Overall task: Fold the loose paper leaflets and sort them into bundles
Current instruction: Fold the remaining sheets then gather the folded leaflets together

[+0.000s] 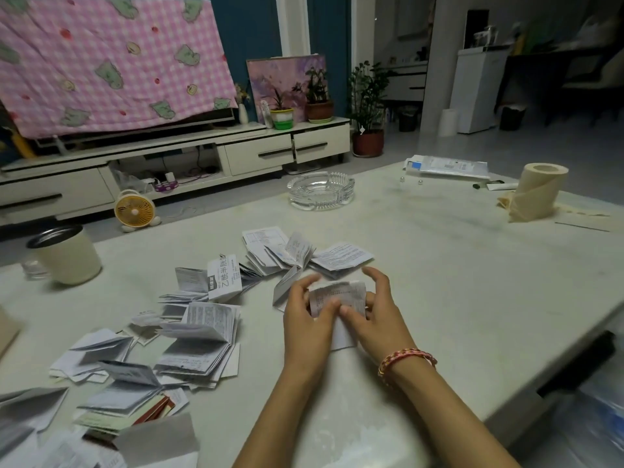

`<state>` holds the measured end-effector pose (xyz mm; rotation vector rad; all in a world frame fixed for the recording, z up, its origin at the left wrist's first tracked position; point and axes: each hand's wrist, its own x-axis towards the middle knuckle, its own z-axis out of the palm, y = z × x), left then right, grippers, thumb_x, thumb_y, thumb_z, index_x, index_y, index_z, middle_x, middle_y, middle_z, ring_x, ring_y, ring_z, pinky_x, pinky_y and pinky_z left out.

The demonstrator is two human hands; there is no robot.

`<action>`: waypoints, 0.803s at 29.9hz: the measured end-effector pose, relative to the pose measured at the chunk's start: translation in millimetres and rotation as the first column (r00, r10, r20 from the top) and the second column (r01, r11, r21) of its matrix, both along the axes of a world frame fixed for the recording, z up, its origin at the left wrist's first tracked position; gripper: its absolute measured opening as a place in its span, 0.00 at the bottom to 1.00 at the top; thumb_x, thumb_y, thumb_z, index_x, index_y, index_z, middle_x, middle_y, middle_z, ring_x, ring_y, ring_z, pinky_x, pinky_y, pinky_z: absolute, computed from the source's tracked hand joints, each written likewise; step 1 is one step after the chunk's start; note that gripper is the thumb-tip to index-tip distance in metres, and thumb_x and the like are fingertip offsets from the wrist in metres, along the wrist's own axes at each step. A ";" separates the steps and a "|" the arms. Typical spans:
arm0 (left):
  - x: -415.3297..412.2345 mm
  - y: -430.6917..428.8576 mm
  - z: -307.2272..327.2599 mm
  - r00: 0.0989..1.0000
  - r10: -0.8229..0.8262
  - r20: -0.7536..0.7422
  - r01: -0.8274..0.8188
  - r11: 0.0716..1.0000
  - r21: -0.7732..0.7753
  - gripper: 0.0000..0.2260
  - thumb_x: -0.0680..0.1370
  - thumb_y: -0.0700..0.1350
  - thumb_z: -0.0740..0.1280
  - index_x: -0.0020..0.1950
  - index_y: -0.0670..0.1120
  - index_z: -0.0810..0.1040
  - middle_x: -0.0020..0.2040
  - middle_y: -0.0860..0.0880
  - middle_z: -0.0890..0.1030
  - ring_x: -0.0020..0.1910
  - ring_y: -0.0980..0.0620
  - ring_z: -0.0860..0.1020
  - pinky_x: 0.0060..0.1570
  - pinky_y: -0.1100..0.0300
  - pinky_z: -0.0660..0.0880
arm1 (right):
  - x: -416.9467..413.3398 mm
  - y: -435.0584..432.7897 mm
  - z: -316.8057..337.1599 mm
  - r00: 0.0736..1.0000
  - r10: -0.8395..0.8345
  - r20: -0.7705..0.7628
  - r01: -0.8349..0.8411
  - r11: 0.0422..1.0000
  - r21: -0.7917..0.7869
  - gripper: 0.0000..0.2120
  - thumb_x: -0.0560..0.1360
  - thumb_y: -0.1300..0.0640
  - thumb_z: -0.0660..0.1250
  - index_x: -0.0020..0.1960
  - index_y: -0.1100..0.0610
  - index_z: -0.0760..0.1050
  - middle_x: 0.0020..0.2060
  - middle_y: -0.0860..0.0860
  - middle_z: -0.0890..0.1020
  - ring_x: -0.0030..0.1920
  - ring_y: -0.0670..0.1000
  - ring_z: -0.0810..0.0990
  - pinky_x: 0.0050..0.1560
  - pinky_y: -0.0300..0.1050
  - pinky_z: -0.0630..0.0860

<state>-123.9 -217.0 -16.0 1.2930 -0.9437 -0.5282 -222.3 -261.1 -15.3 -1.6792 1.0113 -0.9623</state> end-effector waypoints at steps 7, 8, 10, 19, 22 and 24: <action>6.5 1.6 8.1 0.893 -0.124 -0.432 0.188 0.976 0.108 0.17 0.72 0.46 0.72 0.52 0.34 0.76 0.48 0.38 0.82 0.46 0.43 0.80 0.50 0.52 0.76 | 1.9 -1.5 6.5 0.994 0.067 0.086 -0.071 0.996 0.048 0.12 0.72 0.69 0.66 0.42 0.52 0.70 0.40 0.49 0.80 0.41 0.48 0.79 0.42 0.36 0.75; 6.6 1.8 9.0 0.878 -0.145 -0.457 0.227 0.965 0.129 0.19 0.74 0.49 0.68 0.55 0.35 0.77 0.50 0.38 0.82 0.48 0.41 0.81 0.52 0.50 0.77 | 2.6 -1.2 6.9 0.993 0.070 0.098 -0.075 0.996 0.054 0.12 0.72 0.69 0.66 0.43 0.52 0.71 0.41 0.51 0.80 0.42 0.49 0.79 0.43 0.39 0.76; 6.4 1.7 8.9 0.897 -0.139 -0.419 0.229 0.958 0.173 0.18 0.76 0.52 0.64 0.56 0.39 0.79 0.50 0.39 0.83 0.50 0.41 0.81 0.53 0.49 0.78 | 4.0 -0.8 9.3 0.990 0.064 0.125 -0.074 0.994 0.079 0.13 0.72 0.69 0.66 0.44 0.52 0.71 0.43 0.52 0.81 0.42 0.49 0.79 0.42 0.38 0.76; 2.5 -3.2 6.9 0.860 0.129 -0.493 -0.115 0.992 0.059 0.08 0.78 0.48 0.64 0.48 0.44 0.79 0.46 0.42 0.82 0.44 0.45 0.80 0.46 0.56 0.78 | 18.8 14.3 9.5 0.989 0.004 -0.150 -0.014 0.998 -0.068 0.08 0.77 0.53 0.64 0.51 0.55 0.68 0.42 0.54 0.80 0.36 0.49 0.78 0.33 0.35 0.71; 3.5 -3.4 4.9 0.906 0.248 -0.343 -0.251 0.967 0.035 0.13 0.80 0.48 0.60 0.52 0.40 0.78 0.42 0.47 0.81 0.38 0.56 0.78 0.37 0.72 0.73 | 27.8 23.3 10.5 0.949 -0.064 -0.308 -0.021 0.964 -0.264 0.12 0.79 0.51 0.59 0.56 0.58 0.65 0.46 0.60 0.80 0.46 0.63 0.77 0.39 0.48 0.68; 3.2 -1.3 5.7 0.910 0.332 -0.249 -0.339 0.941 0.014 0.14 0.81 0.51 0.57 0.45 0.43 0.77 0.38 0.50 0.79 0.36 0.57 0.76 0.35 0.73 0.70 | 30.2 25.0 11.1 0.914 -0.069 -0.399 -0.071 0.943 -0.326 0.13 0.80 0.51 0.57 0.57 0.59 0.64 0.45 0.62 0.80 0.46 0.64 0.77 0.38 0.49 0.64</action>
